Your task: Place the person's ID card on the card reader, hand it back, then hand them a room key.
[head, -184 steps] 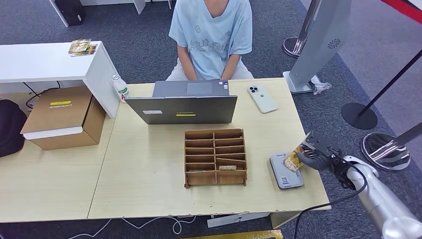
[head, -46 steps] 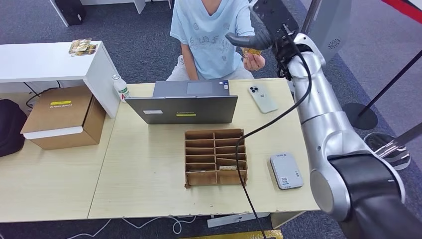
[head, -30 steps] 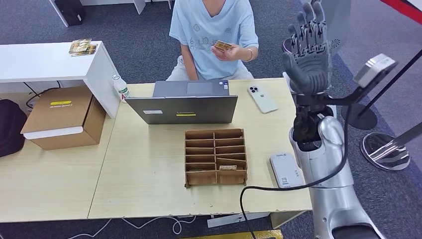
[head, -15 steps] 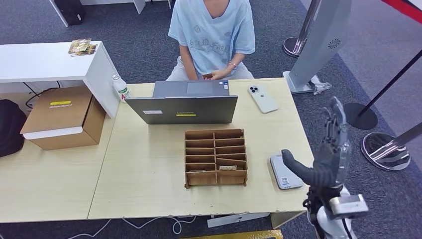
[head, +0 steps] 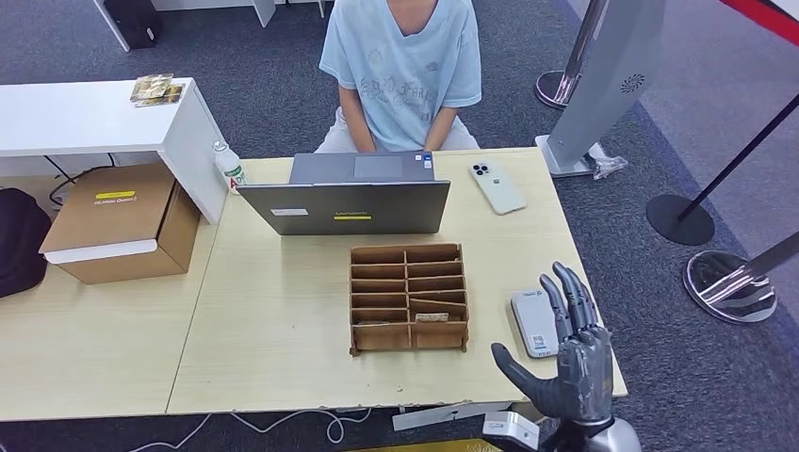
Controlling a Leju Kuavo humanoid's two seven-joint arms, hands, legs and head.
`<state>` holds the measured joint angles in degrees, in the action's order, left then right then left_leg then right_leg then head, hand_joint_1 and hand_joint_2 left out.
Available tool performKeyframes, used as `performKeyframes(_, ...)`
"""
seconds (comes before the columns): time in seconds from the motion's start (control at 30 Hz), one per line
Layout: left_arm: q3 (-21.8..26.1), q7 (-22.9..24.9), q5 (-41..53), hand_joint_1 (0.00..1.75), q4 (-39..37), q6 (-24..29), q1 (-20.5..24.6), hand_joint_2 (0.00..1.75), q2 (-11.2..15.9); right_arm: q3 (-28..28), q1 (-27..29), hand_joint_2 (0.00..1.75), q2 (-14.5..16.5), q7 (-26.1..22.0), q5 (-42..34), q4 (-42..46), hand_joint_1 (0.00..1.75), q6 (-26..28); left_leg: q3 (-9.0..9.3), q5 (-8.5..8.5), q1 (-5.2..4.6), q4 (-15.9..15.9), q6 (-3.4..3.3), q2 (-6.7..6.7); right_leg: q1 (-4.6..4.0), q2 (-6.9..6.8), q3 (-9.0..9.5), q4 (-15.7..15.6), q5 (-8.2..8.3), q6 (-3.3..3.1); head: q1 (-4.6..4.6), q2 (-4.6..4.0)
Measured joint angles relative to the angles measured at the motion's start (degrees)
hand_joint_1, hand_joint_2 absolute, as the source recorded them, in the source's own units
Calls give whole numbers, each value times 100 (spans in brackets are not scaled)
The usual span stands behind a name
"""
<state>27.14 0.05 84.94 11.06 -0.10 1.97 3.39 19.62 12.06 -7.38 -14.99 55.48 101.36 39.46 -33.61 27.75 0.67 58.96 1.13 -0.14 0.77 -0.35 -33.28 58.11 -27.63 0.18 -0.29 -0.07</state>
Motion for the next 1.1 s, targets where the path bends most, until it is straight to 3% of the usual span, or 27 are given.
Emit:
performKeyframes(0.07, 4, 2, -1, 0, 0, -3, 1, 0, -7, 101, -39, 175, 72, 311, 467, -159, 0, -31, 0, 0, 0, 0, 0, 1, 0, 1, 1, 0, 0, 0, -1, 0)
performKeyframes(0.17, 20, 2, -2, 0, 0, -15, 9, 0, -15, 290, -137, 175, 114, 1172, 1349, -408, 0, -281, 1, 0, 0, 0, 0, 1, 0, 1, 1, 0, 0, 0, -1, 0)
performKeyframes(0.33, 90, 4, -3, 0, 0, -23, 9, 0, -21, 428, -261, 175, 157, 1875, 1831, -595, 0, -638, 0, 0, 0, 0, 0, 1, 0, 0, 1, 0, 0, 0, 0, 0)
performKeyframes(0.6, 138, 5, -2, 0, 0, -26, 10, 0, -28, 434, -358, 175, 219, 2141, 2109, -604, 0, -881, 0, 0, 0, 0, 0, 1, 0, 1, 1, 0, 0, 0, -1, 0)
performKeyframes(1.1, 186, -4, -2, 0, 0, -41, 8, 0, -31, 508, -603, 175, 410, 2319, 2619, -637, 0, -2094, 0, 0, 0, 0, 0, 1, 0, 0, 1, 0, 0, 0, -1, 0)
